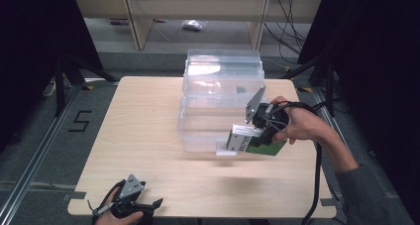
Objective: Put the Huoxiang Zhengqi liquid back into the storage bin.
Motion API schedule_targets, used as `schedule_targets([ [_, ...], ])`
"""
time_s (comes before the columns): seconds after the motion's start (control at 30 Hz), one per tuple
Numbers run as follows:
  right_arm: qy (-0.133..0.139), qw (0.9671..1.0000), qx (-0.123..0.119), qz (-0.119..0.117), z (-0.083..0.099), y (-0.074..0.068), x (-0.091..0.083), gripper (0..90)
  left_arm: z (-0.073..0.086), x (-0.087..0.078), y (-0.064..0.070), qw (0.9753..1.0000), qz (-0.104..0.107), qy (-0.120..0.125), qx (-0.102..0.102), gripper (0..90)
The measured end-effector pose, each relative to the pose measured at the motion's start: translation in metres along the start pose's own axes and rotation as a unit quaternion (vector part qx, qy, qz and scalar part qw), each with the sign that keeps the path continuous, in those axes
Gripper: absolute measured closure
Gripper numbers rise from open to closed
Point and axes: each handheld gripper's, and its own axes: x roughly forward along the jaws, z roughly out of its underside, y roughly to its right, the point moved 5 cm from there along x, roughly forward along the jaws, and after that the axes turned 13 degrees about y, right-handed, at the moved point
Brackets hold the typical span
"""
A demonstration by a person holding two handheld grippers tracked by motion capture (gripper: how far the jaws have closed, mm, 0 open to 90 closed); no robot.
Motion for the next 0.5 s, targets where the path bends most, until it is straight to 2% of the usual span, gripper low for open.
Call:
schedule_targets([
  [0.03,-0.003,0.9999,0.013,0.005,-0.001,0.001,-0.001,64.8,0.000,0.000,0.001,1.0000,0.001,0.001,-0.002,15.5],
  [0.1,0.001,1.0000,-0.001,-0.001,-0.003,0.006,0.000,64.8,0.001,0.000,0.001,1.0000,0.000,-0.001,0.001,15.5],
  [0.13,-0.003,0.9999,0.011,0.003,-0.003,0.008,-0.001,64.8,0.001,0.000,0.000,1.0000,0.002,0.001,-0.002,15.5],
  [0.23,-0.004,1.0000,0.004,0.002,-0.006,0.020,0.001,64.8,0.001,0.001,0.000,1.0000,0.001,0.003,-0.002,15.5],
  [0.3,-0.007,0.9999,0.010,0.004,-0.006,0.021,0.001,64.8,0.001,0.001,0.000,1.0000,0.004,0.001,0.001,15.5],
  [0.33,-0.007,1.0000,-0.003,0.001,-0.007,0.026,0.002,64.8,0.001,0.001,0.000,1.0000,0.003,0.000,0.002,15.5],
  [0.37,-0.007,1.0000,-0.004,0.001,-0.008,0.029,0.002,64.8,0.001,0.000,0.000,1.0000,0.001,0.000,0.001,15.5],
  [0.47,-0.006,1.0000,0.006,0.002,-0.010,0.034,0.003,64.8,0.001,0.000,0.000,1.0000,0.002,0.002,-0.003,15.5],
  [0.5,-0.001,0.9999,-0.010,-0.001,-0.011,0.039,0.004,64.8,0.001,0.000,0.000,1.0000,0.002,0.000,-0.003,15.5],
])
